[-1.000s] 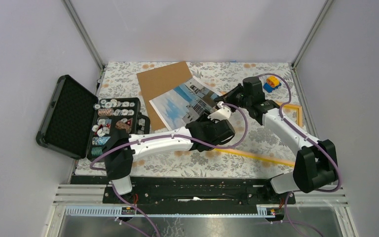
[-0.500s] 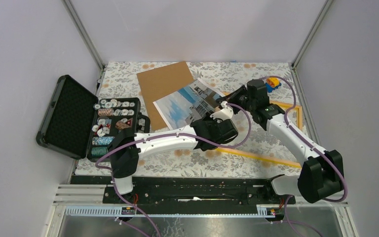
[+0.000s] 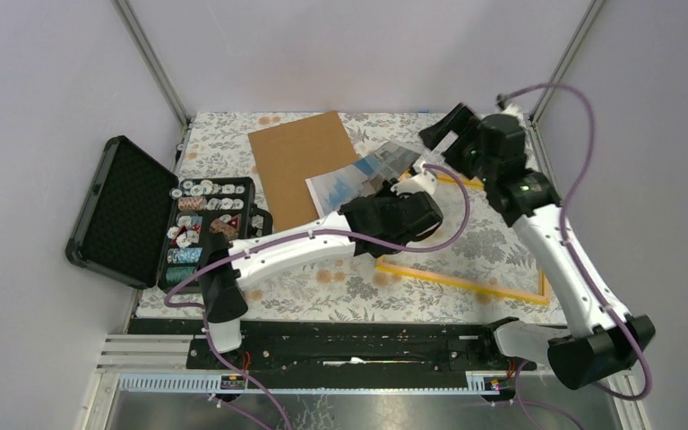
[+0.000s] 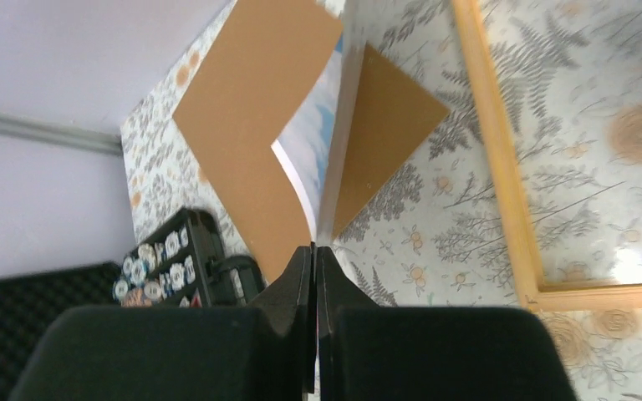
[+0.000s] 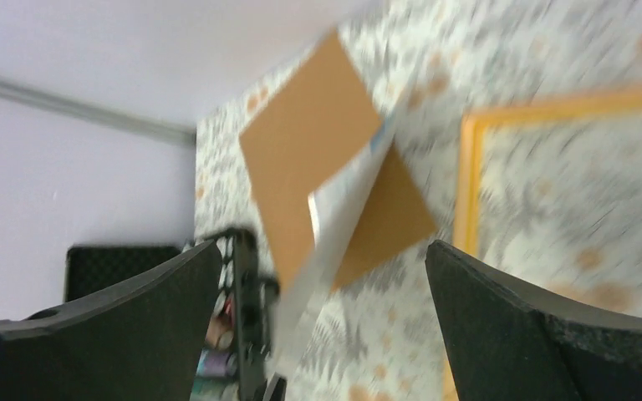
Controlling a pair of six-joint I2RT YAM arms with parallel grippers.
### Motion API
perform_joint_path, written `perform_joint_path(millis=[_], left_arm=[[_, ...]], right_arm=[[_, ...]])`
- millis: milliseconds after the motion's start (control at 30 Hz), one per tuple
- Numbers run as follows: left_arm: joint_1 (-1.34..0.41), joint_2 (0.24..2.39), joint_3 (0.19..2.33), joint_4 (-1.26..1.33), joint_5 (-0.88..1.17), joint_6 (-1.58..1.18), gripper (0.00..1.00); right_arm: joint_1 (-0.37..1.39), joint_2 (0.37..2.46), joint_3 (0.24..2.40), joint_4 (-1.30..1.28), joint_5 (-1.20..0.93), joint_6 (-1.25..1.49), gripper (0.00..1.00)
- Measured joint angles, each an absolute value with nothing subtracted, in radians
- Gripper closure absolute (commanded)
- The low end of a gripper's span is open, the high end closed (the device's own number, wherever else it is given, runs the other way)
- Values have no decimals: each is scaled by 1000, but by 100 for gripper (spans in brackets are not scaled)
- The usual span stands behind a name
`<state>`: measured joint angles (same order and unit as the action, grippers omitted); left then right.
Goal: Put the photo into the frame
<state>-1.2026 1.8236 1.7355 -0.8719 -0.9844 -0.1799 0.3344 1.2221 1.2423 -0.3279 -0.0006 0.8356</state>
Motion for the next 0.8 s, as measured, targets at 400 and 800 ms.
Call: perform_joint_path(millis=[400,800], left_arm=[[-1203,1892,2403,-1043,-613,-129,100],[-930,1583,1884,-588,23,-422,100]], right_arm=[[327,929,1703,-490,603,393,0],[326,752,1573,-493,636,341,0]])
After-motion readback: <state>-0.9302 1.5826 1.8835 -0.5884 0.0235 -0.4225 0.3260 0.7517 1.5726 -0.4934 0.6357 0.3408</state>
